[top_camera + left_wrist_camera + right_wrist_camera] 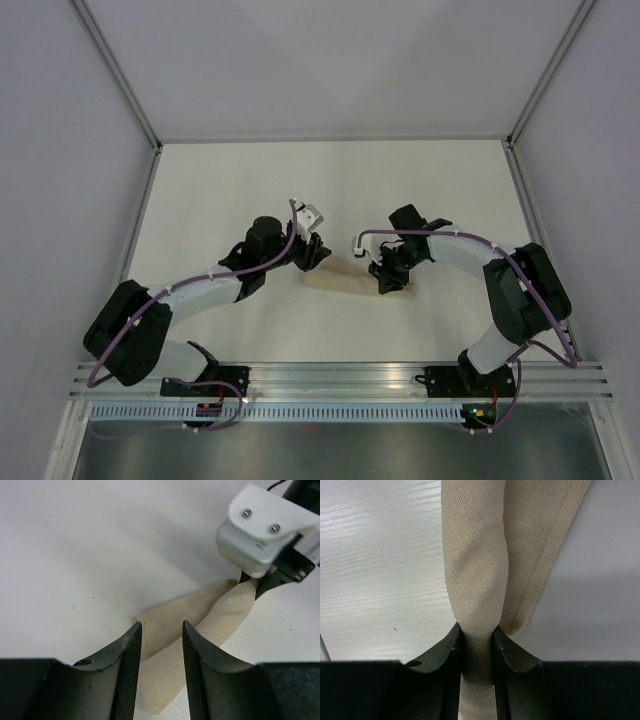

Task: Fold the napkin, place the utensils inside, and roll it up
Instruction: Roll the napkin with the utensil

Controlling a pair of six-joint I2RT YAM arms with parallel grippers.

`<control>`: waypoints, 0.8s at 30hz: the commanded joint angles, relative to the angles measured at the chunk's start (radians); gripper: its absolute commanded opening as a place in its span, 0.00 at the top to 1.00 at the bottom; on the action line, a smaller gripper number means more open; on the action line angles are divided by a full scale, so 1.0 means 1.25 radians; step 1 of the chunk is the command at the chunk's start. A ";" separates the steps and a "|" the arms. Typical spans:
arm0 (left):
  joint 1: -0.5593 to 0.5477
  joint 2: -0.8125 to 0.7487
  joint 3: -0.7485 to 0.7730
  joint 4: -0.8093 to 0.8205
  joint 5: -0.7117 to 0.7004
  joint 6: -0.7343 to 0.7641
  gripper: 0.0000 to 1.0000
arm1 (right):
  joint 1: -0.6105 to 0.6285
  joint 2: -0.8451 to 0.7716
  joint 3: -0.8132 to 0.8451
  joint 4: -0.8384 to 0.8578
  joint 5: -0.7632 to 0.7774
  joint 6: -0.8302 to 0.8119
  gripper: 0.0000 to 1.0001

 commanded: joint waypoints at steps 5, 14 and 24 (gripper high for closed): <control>-0.158 -0.014 -0.075 0.135 -0.246 0.085 0.54 | -0.061 0.168 0.163 -0.187 -0.088 -0.066 0.85; -0.334 0.135 0.018 0.086 -0.381 0.280 0.51 | -0.089 0.343 0.306 -0.286 -0.110 -0.079 0.85; -0.401 0.259 0.105 0.026 -0.398 0.396 0.50 | -0.110 0.442 0.388 -0.329 -0.119 -0.061 0.85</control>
